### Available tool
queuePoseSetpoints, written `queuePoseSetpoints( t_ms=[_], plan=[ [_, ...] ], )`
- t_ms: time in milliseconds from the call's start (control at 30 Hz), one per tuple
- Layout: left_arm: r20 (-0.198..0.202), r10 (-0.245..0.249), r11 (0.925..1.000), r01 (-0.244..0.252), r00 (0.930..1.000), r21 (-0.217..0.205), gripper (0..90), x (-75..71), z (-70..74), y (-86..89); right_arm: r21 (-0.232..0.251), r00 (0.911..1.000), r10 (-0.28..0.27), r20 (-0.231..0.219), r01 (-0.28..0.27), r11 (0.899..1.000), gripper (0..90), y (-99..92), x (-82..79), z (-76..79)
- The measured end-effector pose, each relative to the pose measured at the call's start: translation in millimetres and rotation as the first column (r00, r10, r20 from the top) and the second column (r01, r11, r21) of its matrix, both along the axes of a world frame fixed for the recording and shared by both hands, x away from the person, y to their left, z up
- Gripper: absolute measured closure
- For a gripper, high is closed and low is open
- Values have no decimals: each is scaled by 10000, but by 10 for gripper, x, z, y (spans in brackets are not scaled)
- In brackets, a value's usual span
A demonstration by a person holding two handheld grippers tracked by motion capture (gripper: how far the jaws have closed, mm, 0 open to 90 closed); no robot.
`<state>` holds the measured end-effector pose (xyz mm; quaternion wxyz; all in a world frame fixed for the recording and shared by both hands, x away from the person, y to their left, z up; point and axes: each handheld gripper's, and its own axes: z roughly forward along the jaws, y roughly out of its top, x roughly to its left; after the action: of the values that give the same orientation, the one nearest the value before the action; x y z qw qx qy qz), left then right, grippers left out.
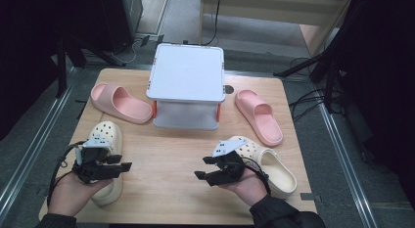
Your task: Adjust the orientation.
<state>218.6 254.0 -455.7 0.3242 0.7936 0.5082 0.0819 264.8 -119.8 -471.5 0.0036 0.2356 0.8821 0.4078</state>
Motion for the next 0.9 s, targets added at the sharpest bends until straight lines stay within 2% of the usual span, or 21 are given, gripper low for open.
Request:
queuePoseSetpoints(
  t_ms=[100, 333, 467, 533, 700, 767, 833, 900],
  plan=[
    [-80, 73, 10000, -73, 9999, 0, 480, -21, 6, 87, -17, 10000, 18, -54, -19, 10000, 422, 13, 0, 2],
    [-305, 892, 9960, -893, 9955, 1, 472, -28, -59, 265, -54, 10000, -16, -33, 16, 10000, 409, 35, 10, -2],
    [-336, 1124, 9937, -1122, 9931, 76, 466, 32, -127, 264, -78, 10000, -11, 8, 11, 10000, 403, 39, 21, -11],
    [-503, 1293, 9916, -1290, 9903, 95, 477, 88, -166, 257, -102, 10000, -11, 7, 11, 9999, 399, 41, 21, -15],
    [-626, 1600, 9871, -1598, 9851, 79, 482, 215, -223, 243, -160, 9999, -105, -24, 105, 9998, 397, 34, 8, -18],
    [-667, 1577, 9875, -1578, 9852, 40, 484, 261, -238, 231, -196, 10000, -84, -14, 83, 9998, 395, 27, 5, -25],
    [-584, 1495, 9887, -1486, 9870, 194, 494, 296, -255, 209, -259, 9999, -146, -28, 145, 9996, 395, 18, -8, -30],
    [-606, 1621, 9865, -1604, 9849, 318, 535, 318, -266, 219, -267, 9998, -172, 25, 172, 9995, 395, 4, -17, -34]
  ],
)
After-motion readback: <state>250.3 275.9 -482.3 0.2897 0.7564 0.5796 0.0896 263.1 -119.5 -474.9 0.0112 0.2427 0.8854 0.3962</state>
